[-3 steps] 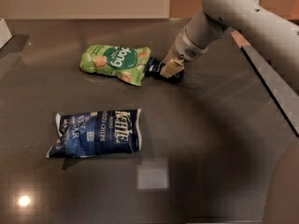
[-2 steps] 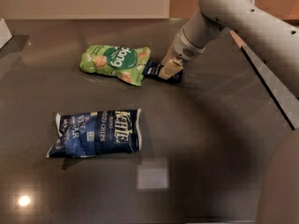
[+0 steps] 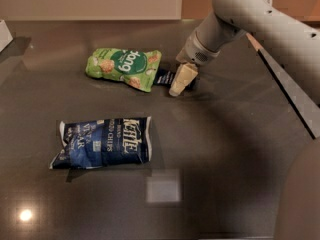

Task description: Move rxbar blueberry near green rice chip bag

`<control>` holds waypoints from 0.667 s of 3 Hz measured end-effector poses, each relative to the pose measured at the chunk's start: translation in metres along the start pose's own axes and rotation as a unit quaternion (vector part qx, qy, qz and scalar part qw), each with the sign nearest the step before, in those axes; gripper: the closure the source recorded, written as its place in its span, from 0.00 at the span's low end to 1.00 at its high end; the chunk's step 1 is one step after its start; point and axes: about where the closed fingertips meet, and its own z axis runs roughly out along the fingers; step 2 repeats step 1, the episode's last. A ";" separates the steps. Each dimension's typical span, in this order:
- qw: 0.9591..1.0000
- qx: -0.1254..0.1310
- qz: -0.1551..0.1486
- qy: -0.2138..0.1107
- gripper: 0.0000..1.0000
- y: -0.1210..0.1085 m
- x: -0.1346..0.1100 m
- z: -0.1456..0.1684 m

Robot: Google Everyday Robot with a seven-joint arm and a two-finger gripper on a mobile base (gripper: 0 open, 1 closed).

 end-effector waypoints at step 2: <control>1.000 0.000 0.000 0.000 0.00 0.000 0.000 0.000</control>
Offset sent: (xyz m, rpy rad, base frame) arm 0.0000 0.0000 0.0000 0.0000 0.0000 0.0000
